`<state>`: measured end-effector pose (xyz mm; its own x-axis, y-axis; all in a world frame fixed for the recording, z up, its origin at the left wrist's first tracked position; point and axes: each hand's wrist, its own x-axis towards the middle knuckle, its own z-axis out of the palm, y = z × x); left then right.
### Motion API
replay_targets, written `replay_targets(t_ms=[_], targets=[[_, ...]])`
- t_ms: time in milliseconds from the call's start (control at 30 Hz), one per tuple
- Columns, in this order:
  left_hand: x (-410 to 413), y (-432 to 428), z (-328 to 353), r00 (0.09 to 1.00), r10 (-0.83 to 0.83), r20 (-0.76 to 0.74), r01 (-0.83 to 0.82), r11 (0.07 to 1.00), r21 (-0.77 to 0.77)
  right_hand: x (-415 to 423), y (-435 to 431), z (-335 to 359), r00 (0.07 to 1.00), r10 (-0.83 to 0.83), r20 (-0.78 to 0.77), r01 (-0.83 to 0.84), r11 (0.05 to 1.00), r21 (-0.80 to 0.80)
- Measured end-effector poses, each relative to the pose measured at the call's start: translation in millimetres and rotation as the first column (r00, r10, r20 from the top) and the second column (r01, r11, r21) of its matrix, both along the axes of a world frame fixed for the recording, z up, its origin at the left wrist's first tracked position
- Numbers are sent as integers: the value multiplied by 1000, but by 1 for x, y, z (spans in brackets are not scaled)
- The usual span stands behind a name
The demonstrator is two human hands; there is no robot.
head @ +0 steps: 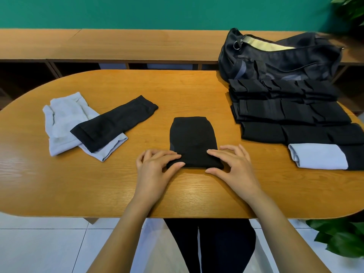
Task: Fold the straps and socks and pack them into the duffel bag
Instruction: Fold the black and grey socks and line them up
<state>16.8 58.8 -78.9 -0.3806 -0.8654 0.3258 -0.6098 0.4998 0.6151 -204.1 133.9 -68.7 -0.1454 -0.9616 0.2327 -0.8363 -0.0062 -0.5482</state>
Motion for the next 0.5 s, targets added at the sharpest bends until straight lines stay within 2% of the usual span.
replay_targets(t_ms=[233,500], targets=[[0,1,0,1000,-10,-24,10,1000,5,-1,1,-2,985,-76,153,87,994,-65],[1,2,3,986,73,-147,-63,995,72,-3,-1,-6,973,-87,212,104,992,-70]])
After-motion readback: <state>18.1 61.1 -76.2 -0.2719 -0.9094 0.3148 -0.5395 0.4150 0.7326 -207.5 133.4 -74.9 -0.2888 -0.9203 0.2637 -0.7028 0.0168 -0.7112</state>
